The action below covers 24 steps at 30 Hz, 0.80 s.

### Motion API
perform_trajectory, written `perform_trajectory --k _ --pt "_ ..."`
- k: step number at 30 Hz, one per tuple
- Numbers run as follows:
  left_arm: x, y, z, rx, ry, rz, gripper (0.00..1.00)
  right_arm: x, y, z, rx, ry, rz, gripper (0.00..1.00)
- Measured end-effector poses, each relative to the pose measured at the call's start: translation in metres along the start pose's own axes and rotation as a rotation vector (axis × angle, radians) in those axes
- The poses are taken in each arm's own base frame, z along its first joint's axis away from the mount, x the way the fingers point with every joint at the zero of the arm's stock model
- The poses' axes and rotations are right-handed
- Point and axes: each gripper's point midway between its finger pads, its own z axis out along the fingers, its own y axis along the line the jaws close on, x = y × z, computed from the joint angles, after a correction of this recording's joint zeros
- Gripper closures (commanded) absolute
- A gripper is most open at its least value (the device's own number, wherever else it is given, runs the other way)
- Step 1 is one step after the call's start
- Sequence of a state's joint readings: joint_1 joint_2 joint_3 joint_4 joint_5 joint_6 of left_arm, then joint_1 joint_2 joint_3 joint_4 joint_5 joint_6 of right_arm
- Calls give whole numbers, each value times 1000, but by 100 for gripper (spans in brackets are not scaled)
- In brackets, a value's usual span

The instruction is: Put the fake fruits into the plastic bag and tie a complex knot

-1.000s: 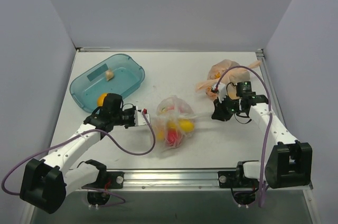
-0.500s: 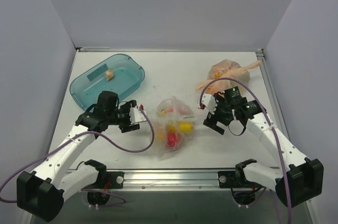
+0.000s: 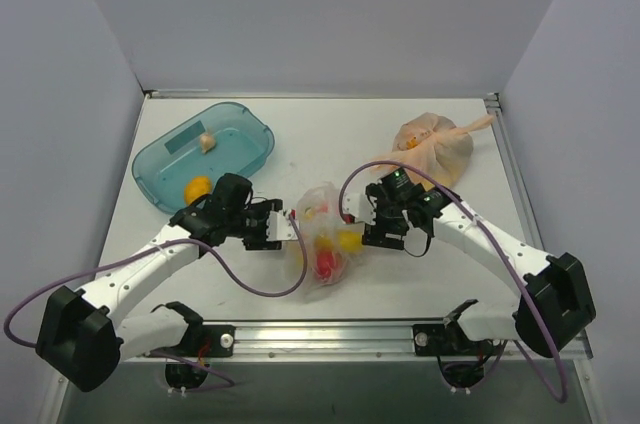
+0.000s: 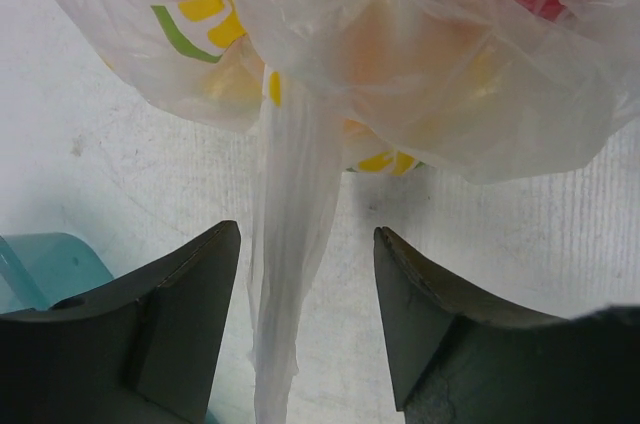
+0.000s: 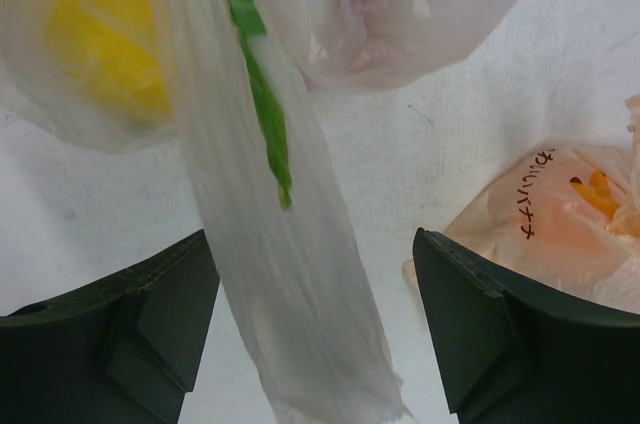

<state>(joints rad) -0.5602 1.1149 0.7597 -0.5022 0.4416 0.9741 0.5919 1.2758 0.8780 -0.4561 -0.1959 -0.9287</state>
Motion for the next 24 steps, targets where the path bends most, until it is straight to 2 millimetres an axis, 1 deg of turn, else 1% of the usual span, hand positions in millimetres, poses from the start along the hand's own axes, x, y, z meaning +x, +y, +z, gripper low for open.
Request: perform_trajectory --k 1,2,3,4,5,9,13,16,18,21,24 --pt "1 2 2 -6 7 4 44 -2 -1 3 2 5 -3 37" --pt "2 3 5 -12 15 3 62 -3 -2 6 6 9 2 49" --pt "3 6 6 -24 26 -10 75 -6 -4 8 11 12 14 63" --pt "4 7 7 -36 35 -29 84 -8 -6 9 19 12 32 88" --pt "6 9 8 -51 46 -57 100 -9 -10 9 32 17 58 99" --pt "9 12 10 -117 49 -226 100 -12 -24 8 95 5 298 100" --pt "6 14 8 -258 -14 -498 100 -14 -28 9 95 -65 615 100" --pt "-10 26 -7 -389 -124 -728 100 -20 -29 7 66 -146 845 100" --pt "-18 33 -11 -436 -182 -880 100 -25 -29 1 41 -204 992 100" --pt "-24 38 -14 -454 -244 -1090 100 -32 -32 -9 0 -287 1192 100" --pt "-31 44 -14 -451 -287 -1257 100 -32 -38 -18 -32 -342 1345 100"
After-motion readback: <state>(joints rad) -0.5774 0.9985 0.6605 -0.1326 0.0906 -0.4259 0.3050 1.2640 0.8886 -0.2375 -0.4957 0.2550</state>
